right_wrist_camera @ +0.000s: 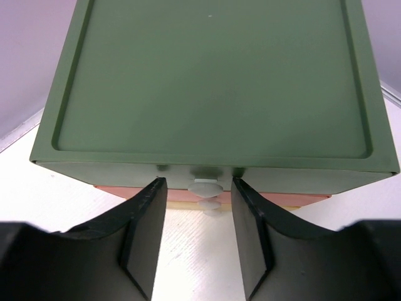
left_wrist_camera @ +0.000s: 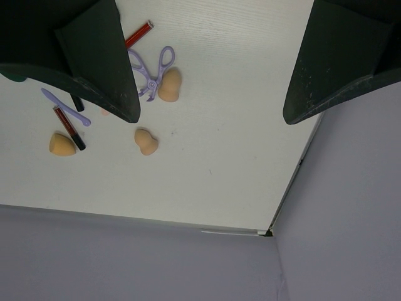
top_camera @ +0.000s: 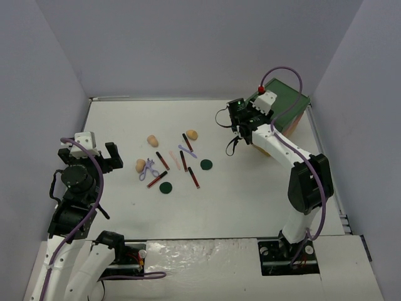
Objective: Organize the makeup
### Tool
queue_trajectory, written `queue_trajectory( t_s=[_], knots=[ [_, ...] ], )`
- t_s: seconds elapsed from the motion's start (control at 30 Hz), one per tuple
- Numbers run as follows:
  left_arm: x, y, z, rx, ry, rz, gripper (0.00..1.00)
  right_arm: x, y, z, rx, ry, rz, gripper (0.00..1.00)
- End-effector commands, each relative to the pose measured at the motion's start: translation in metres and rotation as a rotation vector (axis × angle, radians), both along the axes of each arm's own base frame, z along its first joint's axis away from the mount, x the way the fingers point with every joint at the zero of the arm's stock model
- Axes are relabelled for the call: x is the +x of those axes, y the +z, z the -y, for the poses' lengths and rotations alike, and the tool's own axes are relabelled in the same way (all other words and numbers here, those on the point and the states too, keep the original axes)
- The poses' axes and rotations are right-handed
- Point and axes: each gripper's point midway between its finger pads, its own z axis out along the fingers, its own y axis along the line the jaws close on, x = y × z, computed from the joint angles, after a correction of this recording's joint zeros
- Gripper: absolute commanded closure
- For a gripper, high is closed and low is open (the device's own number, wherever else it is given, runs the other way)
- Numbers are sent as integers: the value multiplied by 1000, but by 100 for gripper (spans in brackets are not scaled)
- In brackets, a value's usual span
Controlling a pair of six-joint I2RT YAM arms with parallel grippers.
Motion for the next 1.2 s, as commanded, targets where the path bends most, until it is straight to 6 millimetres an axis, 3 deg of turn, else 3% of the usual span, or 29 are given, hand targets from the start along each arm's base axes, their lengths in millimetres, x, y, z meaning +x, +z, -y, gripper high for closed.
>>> queue_trajectory(
  t_s=[0.0,0.53,1.17],
  knots=[
    [3,22,4,-34,-10,80,3,6,24,8,-4,-79,83,62],
    [2,24,4,-36,-12,87,3,5,11,2,18,-69,51,100],
    [2,23,3,-35,-7,86,3,-33,12,-33,67,1,70,100]
  ],
)
